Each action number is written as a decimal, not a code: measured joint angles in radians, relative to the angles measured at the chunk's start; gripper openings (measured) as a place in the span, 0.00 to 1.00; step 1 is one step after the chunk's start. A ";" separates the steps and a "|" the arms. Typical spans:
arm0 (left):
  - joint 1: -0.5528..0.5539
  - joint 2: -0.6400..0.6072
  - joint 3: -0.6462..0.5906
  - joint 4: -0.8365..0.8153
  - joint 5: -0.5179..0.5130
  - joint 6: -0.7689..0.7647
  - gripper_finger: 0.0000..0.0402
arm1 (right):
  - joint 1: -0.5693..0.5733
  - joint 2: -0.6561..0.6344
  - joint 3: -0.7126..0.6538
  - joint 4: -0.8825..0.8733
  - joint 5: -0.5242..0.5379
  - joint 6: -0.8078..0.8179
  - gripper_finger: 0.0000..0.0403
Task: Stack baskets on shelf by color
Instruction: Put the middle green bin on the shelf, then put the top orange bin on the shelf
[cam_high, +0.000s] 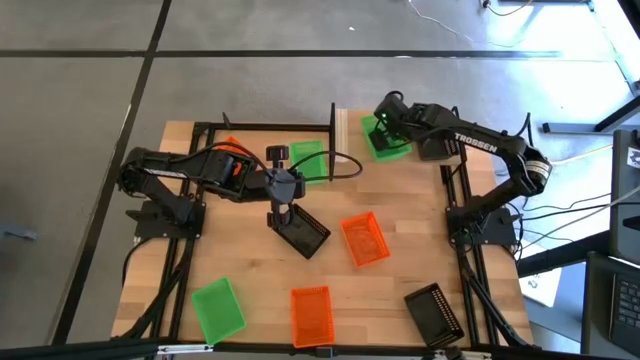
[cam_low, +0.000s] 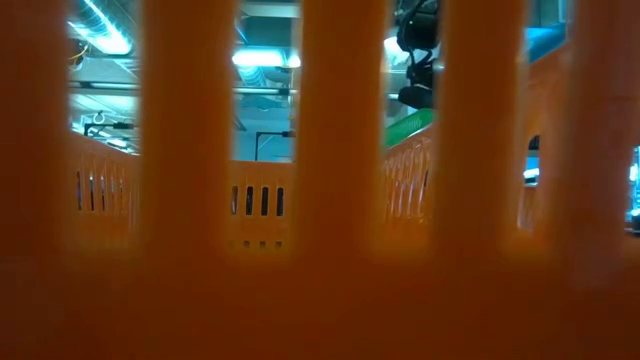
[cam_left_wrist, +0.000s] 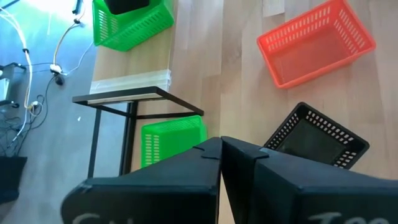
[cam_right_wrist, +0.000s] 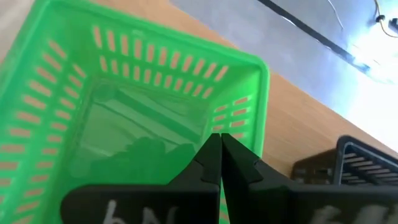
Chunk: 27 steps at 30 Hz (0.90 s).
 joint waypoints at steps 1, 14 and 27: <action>0.000 0.000 0.000 0.000 0.000 0.000 0.00 | 0.000 0.000 0.000 -0.010 0.005 0.001 0.00; 0.000 0.000 0.000 0.000 0.001 0.001 0.00 | 0.023 0.000 0.000 -0.066 0.103 0.037 0.00; 0.000 0.000 0.000 -0.174 -0.025 -0.211 0.00 | 0.270 -0.002 0.115 -0.093 0.250 -0.048 0.00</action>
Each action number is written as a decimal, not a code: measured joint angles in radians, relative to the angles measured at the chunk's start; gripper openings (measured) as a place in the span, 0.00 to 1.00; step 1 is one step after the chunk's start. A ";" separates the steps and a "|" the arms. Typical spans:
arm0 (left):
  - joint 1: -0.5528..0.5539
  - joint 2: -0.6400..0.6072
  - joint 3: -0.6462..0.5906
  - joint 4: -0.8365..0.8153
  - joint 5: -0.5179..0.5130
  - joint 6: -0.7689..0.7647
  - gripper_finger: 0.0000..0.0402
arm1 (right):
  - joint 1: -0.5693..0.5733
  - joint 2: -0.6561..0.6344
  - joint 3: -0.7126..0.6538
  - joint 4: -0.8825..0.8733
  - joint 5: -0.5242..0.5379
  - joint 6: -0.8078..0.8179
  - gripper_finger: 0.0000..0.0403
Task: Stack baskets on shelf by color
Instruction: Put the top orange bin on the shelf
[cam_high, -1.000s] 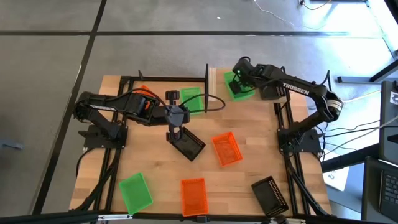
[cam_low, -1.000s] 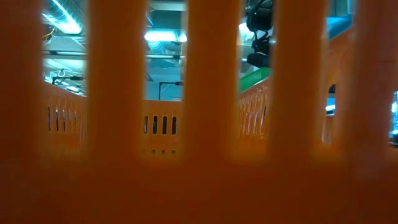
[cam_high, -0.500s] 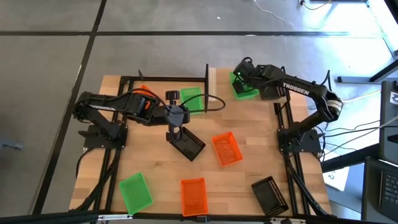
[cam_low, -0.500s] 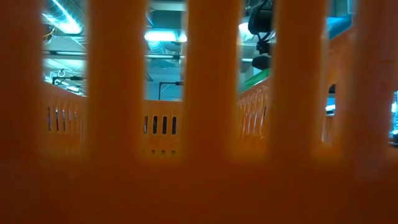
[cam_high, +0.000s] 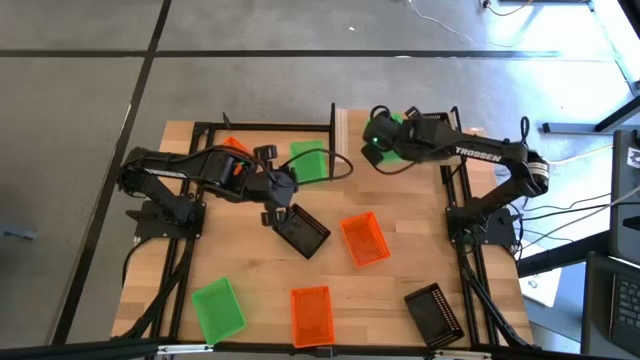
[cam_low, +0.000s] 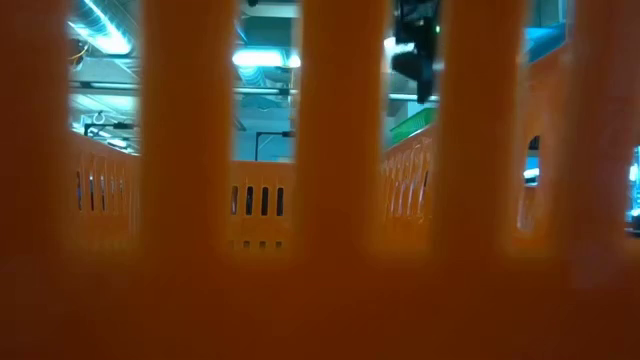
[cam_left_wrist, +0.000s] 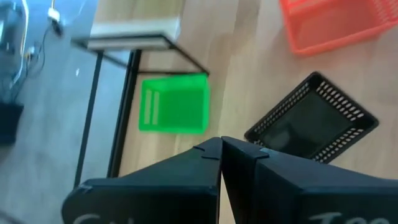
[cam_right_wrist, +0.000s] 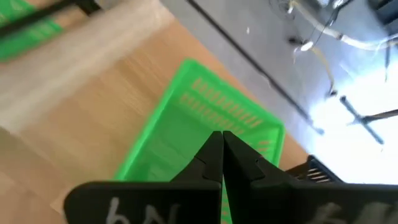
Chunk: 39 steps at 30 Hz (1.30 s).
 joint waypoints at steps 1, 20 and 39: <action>0.000 0.000 0.000 -0.019 -0.010 -0.024 0.00 | 0.014 0.000 0.019 -0.020 0.015 0.015 0.00; 0.108 -0.075 -0.227 -0.255 -0.029 -0.625 0.00 | 0.504 -0.001 0.325 -0.256 -0.037 0.043 0.00; 0.386 -0.118 -0.650 -0.085 0.020 -0.439 0.07 | 0.799 0.000 0.332 -0.221 -0.028 0.098 0.00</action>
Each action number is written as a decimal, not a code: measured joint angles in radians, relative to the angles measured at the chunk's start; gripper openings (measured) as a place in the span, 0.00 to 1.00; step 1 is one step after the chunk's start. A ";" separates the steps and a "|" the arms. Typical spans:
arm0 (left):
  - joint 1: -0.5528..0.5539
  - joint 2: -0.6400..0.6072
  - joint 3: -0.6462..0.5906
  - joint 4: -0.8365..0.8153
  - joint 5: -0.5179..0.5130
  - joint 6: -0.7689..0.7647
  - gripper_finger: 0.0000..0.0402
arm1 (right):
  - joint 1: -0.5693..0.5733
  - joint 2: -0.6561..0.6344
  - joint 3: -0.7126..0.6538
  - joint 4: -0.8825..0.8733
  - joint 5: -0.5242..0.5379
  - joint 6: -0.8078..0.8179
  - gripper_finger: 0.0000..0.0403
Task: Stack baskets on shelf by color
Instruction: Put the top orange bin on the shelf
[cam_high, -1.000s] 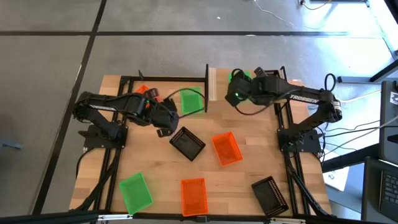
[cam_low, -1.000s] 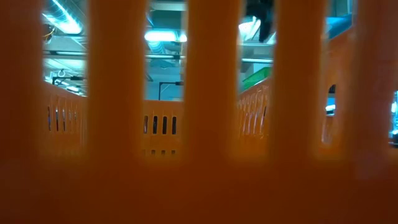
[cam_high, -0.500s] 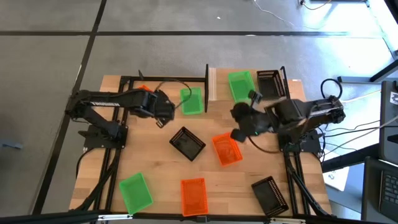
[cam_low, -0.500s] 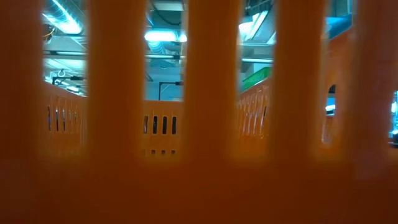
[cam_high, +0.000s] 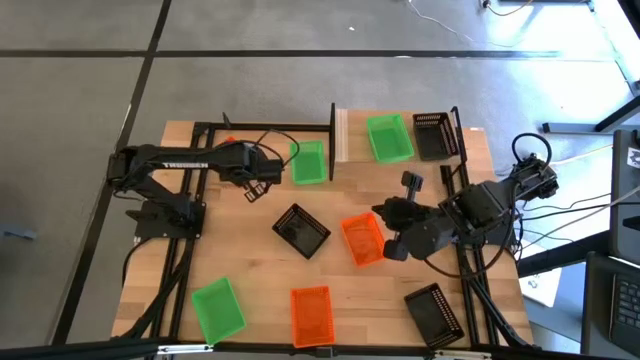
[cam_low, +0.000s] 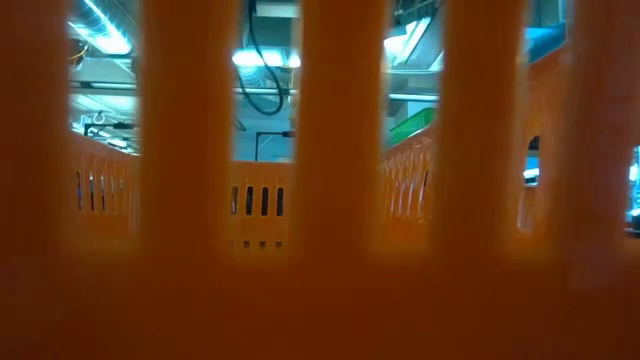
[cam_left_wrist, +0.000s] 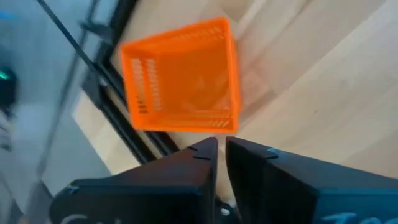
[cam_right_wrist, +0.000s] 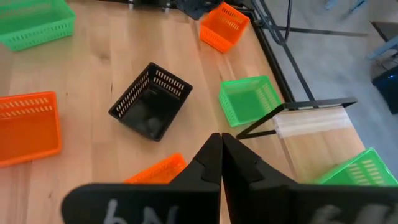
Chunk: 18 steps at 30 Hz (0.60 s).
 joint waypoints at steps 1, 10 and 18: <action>0.012 0.000 -0.008 0.020 0.022 0.013 0.09 | 0.000 0.000 0.000 -0.001 0.000 0.000 0.00; 0.087 0.000 -0.090 0.247 0.111 0.130 0.16 | -0.001 0.000 0.000 -0.002 0.002 0.002 0.00; 0.196 0.000 -0.196 0.408 0.171 0.207 0.15 | -0.001 0.000 0.000 -0.003 0.001 0.006 0.00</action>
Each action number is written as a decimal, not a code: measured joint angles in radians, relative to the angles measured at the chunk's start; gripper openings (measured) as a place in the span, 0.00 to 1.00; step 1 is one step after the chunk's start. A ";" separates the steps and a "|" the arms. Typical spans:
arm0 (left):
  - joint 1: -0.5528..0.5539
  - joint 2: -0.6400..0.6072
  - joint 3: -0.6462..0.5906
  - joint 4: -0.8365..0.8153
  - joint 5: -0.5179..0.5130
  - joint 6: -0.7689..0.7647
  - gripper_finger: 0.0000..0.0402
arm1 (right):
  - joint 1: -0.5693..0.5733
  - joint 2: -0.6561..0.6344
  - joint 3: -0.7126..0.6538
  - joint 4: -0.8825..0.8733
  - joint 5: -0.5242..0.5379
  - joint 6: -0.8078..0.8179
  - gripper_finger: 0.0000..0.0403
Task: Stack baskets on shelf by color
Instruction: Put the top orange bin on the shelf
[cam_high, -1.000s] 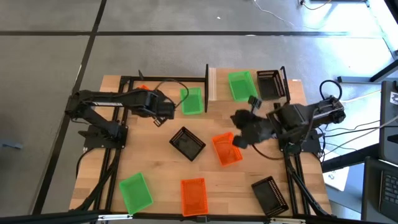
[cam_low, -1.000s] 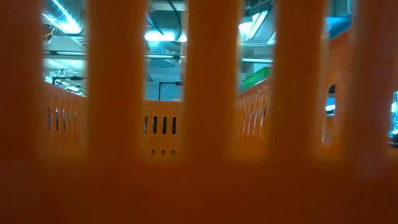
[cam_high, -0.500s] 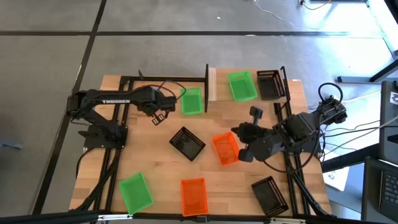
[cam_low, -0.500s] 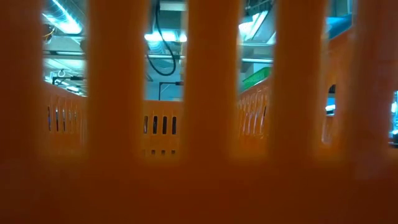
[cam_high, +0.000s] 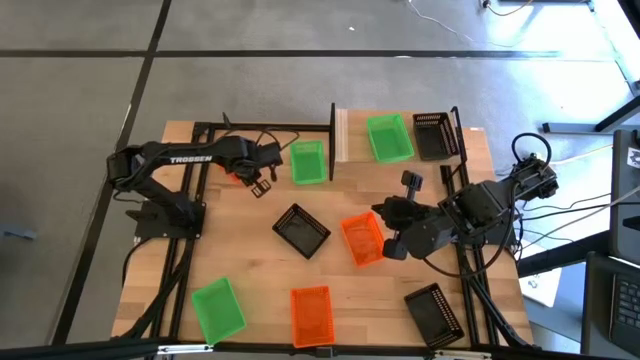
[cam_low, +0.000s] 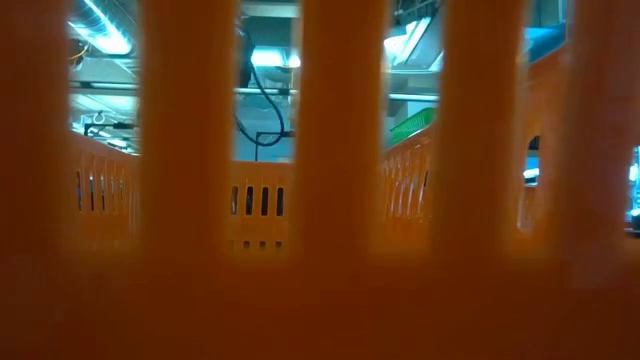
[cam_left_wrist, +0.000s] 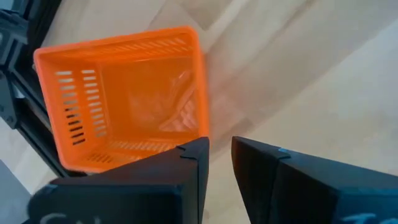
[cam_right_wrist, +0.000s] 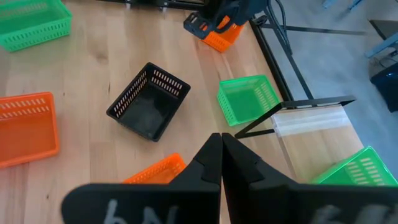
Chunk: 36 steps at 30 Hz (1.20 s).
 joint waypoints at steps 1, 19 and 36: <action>0.010 0.000 -0.013 0.021 0.000 0.008 0.15 | 0.000 0.000 0.000 0.000 0.000 0.000 0.00; 0.113 0.000 -0.102 0.171 0.011 0.080 0.16 | 0.000 0.000 0.000 0.000 -0.001 0.001 0.00; 0.163 0.000 -0.102 0.196 0.061 0.078 0.14 | 0.000 0.000 0.000 0.000 -0.010 0.001 0.00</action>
